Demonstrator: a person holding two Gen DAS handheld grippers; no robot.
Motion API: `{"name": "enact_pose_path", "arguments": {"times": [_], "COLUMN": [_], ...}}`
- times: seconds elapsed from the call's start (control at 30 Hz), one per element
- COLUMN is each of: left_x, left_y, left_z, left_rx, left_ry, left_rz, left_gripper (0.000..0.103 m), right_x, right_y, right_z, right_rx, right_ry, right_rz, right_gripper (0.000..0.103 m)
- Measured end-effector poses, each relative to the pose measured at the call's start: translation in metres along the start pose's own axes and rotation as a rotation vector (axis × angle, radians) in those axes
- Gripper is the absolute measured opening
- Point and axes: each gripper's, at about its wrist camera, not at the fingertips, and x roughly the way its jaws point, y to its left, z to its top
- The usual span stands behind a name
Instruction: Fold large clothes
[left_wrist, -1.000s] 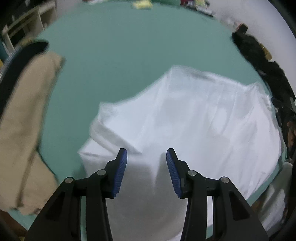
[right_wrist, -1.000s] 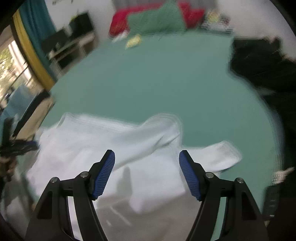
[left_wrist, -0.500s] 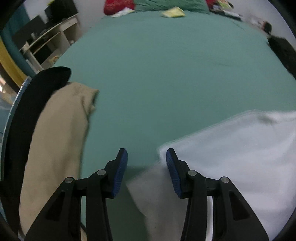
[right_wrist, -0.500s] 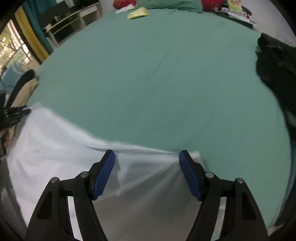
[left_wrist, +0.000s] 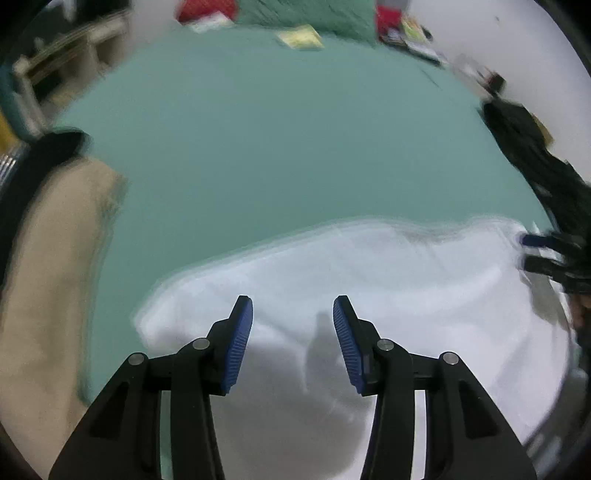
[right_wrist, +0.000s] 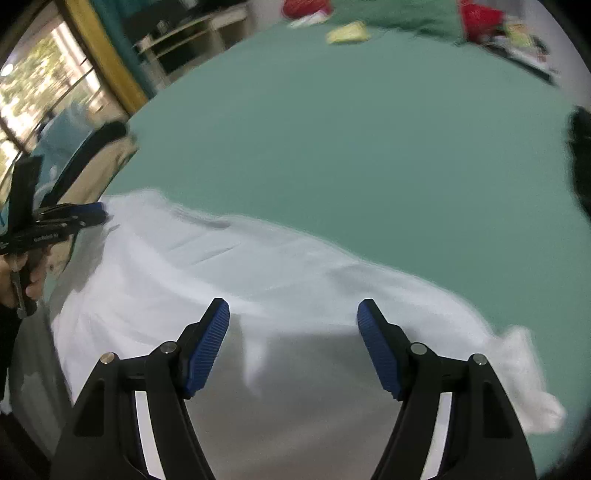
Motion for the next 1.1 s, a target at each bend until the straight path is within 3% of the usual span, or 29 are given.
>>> {"name": "enact_pose_path", "arguments": {"times": [0.03,0.07,0.13,0.23,0.3,0.4,0.53,0.6,0.73,0.83,0.87,1.0,1.1], "left_x": [0.008,0.017,0.020,0.032,0.044,0.045,0.040,0.028,-0.015,-0.041,-0.048,-0.063,-0.061], "left_y": [-0.002,-0.009,-0.024,-0.043,-0.059,-0.077,-0.059,-0.041,-0.017,0.005,0.019,0.032,0.040], "left_z": [-0.002,-0.002,0.005,0.023,0.038,0.038,0.038,0.026,-0.021,-0.054,-0.060,-0.100,-0.134], "left_rx": [0.003,0.025,0.077,0.102,0.131,0.132,0.067,0.025,-0.060,-0.105,-0.126,-0.216,-0.266], "left_ry": [0.025,0.050,0.017,0.005,0.006,-0.013,-0.041,-0.057,-0.088,-0.086,-0.080,-0.071,-0.027], "left_rz": [0.002,0.020,0.040,-0.014,0.017,0.077,0.141,0.155,0.180,0.237,0.247,0.182,0.142], "left_gripper": [0.048,0.048,0.048,0.049,0.050,0.050,0.050,0.050,0.050,0.050,0.050,0.050,0.050], "right_x": [0.017,0.023,0.024,0.018,-0.002,-0.052,-0.073,-0.072,-0.069,-0.081,-0.089,-0.115,-0.116], "right_y": [0.003,0.003,0.002,-0.004,-0.009,-0.024,-0.059,-0.075,-0.103,-0.112,-0.111,-0.111,-0.098], "right_z": [0.003,0.006,0.017,0.020,0.017,-0.016,-0.075,-0.097,-0.108,-0.101,-0.103,-0.138,-0.186], "right_rx": [0.002,0.003,0.000,0.003,0.009,0.069,0.178,0.203,0.239,0.212,0.225,0.395,0.541], "right_ry": [0.049,0.046,0.012,-0.022,-0.062,-0.149,-0.081,-0.036,-0.110,-0.100,-0.115,-0.155,-0.134], "right_rz": [0.018,0.014,-0.010,-0.151,-0.210,-0.226,-0.175,-0.201,-0.195,-0.354,-0.358,-0.255,-0.175], "right_gripper": [0.072,0.076,0.077,0.077,0.077,0.077,0.077,0.077,0.077,0.077,0.077,0.077,0.077]}}
